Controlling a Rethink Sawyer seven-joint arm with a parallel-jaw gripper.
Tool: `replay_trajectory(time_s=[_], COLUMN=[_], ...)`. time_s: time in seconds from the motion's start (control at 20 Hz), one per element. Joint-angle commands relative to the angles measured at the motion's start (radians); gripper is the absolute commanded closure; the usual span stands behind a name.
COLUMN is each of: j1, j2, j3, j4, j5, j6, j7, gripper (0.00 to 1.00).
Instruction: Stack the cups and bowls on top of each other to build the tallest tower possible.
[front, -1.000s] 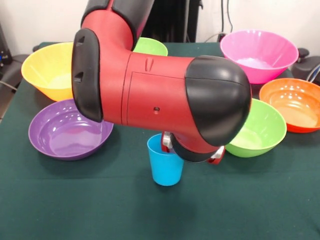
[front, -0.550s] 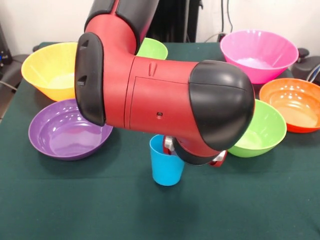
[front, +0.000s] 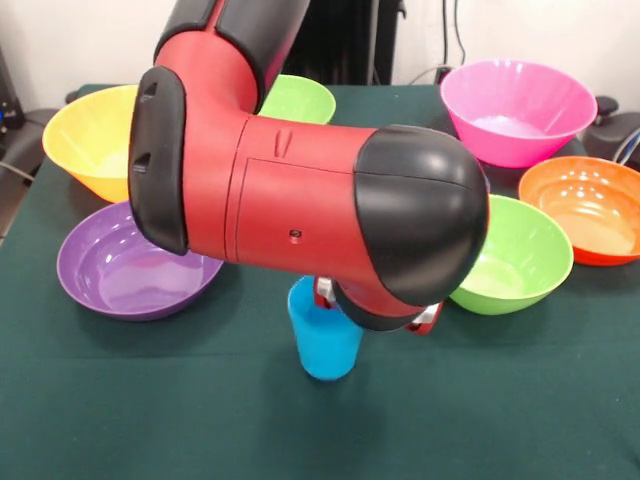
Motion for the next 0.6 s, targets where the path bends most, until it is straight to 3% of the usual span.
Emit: replay_trajectory(time_s=[0.05, 0.6], j1=[-0.012, -0.017], j2=[0.007, 0.006], j3=[0.077, 0.099], j4=[0.076, 0.079], j5=[-0.109, -0.129], j6=[0.080, 0.042], j7=[-0.164, -0.163], gripper=[0.00, 0.00])
